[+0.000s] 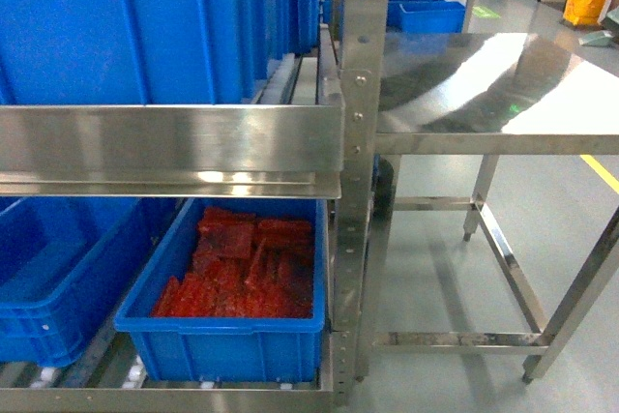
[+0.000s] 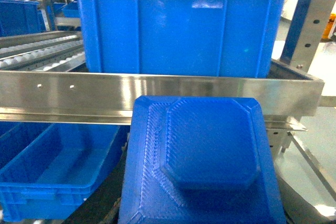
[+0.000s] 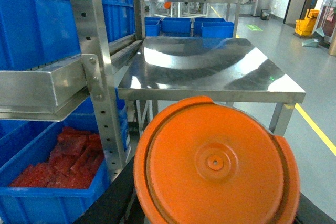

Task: Sort blue parts and orange caps into right shelf containers

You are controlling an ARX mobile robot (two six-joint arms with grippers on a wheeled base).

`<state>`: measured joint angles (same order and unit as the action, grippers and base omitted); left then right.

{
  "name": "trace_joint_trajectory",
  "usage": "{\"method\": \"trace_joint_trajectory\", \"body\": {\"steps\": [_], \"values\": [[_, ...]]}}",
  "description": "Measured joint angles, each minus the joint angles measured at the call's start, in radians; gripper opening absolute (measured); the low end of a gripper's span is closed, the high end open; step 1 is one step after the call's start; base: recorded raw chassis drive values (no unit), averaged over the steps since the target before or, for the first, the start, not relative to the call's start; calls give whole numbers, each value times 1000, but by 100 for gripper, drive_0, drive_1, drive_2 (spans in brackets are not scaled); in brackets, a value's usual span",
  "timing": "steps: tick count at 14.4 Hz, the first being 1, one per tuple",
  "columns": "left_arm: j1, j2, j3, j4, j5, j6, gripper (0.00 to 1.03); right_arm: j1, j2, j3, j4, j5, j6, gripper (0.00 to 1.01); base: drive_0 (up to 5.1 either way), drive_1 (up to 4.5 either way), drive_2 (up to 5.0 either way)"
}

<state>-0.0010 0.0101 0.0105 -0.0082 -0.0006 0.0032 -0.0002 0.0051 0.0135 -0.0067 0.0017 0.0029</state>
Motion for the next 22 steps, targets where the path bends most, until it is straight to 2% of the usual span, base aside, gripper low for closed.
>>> {"method": "trace_joint_trajectory", "body": {"steps": [22], "values": [[0, 0, 0, 2, 0, 0, 43, 0, 0, 0, 3, 0, 0, 45, -507, 239, 239]]}}
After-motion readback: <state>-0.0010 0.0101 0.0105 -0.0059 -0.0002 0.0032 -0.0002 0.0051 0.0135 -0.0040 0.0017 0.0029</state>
